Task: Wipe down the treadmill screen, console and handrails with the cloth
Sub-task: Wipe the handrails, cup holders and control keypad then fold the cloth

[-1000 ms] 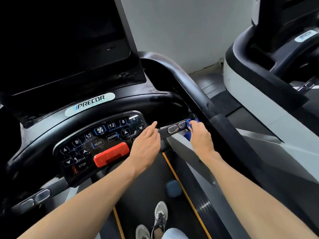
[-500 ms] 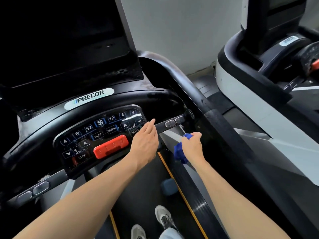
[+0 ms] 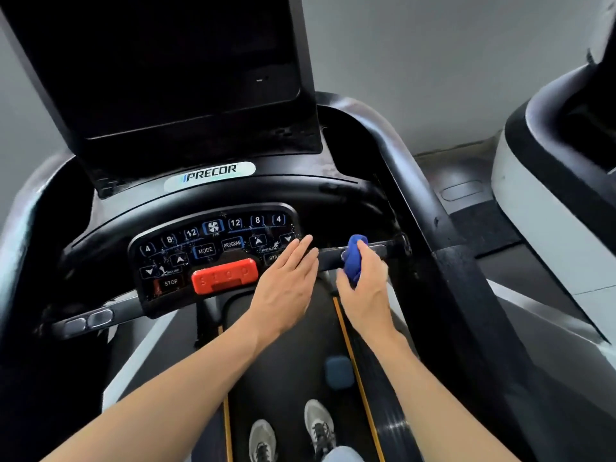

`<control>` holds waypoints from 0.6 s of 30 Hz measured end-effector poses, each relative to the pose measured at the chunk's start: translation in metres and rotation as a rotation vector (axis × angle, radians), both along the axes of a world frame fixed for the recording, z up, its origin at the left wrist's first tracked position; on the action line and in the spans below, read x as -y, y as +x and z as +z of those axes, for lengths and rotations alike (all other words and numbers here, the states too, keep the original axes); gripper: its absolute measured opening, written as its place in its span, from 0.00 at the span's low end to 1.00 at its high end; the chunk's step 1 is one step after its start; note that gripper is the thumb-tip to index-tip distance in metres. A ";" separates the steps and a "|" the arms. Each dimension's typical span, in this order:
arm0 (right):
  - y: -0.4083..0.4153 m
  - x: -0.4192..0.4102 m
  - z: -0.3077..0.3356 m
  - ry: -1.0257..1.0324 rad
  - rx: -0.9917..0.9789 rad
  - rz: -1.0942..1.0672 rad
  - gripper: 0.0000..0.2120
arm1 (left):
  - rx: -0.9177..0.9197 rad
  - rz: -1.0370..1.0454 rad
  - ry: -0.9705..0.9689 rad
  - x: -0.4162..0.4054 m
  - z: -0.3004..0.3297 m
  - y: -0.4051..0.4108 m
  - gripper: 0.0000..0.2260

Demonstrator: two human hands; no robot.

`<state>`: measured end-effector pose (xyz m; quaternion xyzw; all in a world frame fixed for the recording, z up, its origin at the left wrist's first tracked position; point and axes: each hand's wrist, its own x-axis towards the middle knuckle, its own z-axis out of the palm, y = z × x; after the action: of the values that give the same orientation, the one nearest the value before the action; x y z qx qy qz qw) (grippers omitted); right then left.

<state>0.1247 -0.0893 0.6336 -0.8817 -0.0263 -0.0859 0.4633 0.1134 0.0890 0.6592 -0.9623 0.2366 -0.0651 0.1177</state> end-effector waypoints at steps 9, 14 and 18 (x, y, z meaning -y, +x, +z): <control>-0.008 -0.009 -0.027 -0.474 0.238 0.332 0.29 | 0.096 -0.027 -0.071 -0.006 -0.005 0.011 0.18; -0.022 -0.014 -0.027 -0.311 0.155 0.339 0.35 | 0.174 0.014 -0.116 -0.015 -0.010 0.011 0.18; -0.002 -0.028 -0.017 -0.308 0.142 0.242 0.35 | 0.185 0.015 -0.111 -0.019 -0.015 0.008 0.20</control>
<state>0.1225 -0.0613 0.6171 -0.9242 -0.1775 -0.0866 0.3268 0.1218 0.1076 0.6439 -0.9588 0.2137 -0.1660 0.0861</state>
